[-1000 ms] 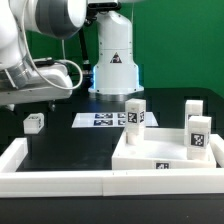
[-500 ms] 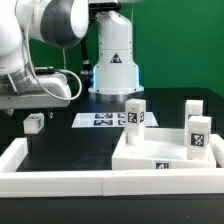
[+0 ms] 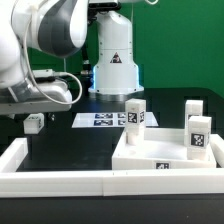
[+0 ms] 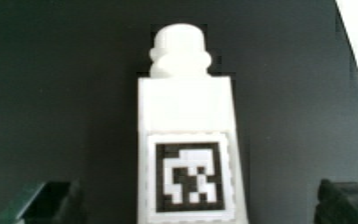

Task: Assemble square table

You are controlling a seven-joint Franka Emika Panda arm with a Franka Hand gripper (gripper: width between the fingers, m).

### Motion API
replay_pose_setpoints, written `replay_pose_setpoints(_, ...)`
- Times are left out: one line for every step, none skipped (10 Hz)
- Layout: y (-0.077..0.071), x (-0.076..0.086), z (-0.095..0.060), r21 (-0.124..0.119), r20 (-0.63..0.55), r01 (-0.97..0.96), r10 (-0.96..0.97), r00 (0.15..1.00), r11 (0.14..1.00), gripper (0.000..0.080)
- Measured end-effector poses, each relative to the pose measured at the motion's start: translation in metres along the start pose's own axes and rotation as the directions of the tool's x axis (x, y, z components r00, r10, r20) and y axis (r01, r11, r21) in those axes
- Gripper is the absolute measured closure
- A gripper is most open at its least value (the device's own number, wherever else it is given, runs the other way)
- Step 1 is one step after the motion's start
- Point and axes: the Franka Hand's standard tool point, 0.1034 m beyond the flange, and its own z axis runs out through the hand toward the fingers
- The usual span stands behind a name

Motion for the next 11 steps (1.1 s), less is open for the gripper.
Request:
replay_pose_setpoints(0.002, 0.004, -0.001, -0.005, 0.0, 0.008, -0.008, 1.0, 1.0, 0.0151)
replay_pose_setpoints(0.003, 0.005, -0.001, -0.008, -0.006, 0.013, -0.013, 1.0, 1.0, 0.0151)
replay_pose_setpoints(0.003, 0.005, -0.001, -0.008, -0.005, 0.013, -0.013, 1.0, 1.0, 0.0151)
replay_pose_setpoints(0.002, 0.005, 0.0, -0.005, 0.002, 0.013, -0.013, 1.0, 1.0, 0.0151)
replay_pose_setpoints(0.001, 0.004, 0.002, -0.003, 0.016, 0.015, -0.015, 1.0, 1.0, 0.0151)
replay_pose_setpoints(0.001, 0.005, 0.002, -0.004, 0.016, 0.016, -0.016, 1.0, 1.0, 0.0151)
replay_pose_setpoints(-0.001, 0.002, 0.003, 0.002, 0.039, 0.016, -0.016, 0.999, 1.0, 0.0151)
replay_pose_setpoints(-0.003, 0.0, 0.006, 0.018, 0.1, 0.015, -0.017, 0.995, 1.0, 0.0151)
replay_pose_setpoints(-0.004, -0.001, 0.008, 0.033, 0.171, 0.012, -0.018, 0.985, 0.999, 0.0151)
replay_pose_setpoints(-0.005, 0.001, 0.01, 0.04, 0.224, 0.01, -0.018, 0.974, 0.999, 0.0151)
replay_pose_setpoints(-0.005, 0.003, 0.012, 0.043, 0.249, 0.008, -0.019, 0.968, 0.999, 0.0151)
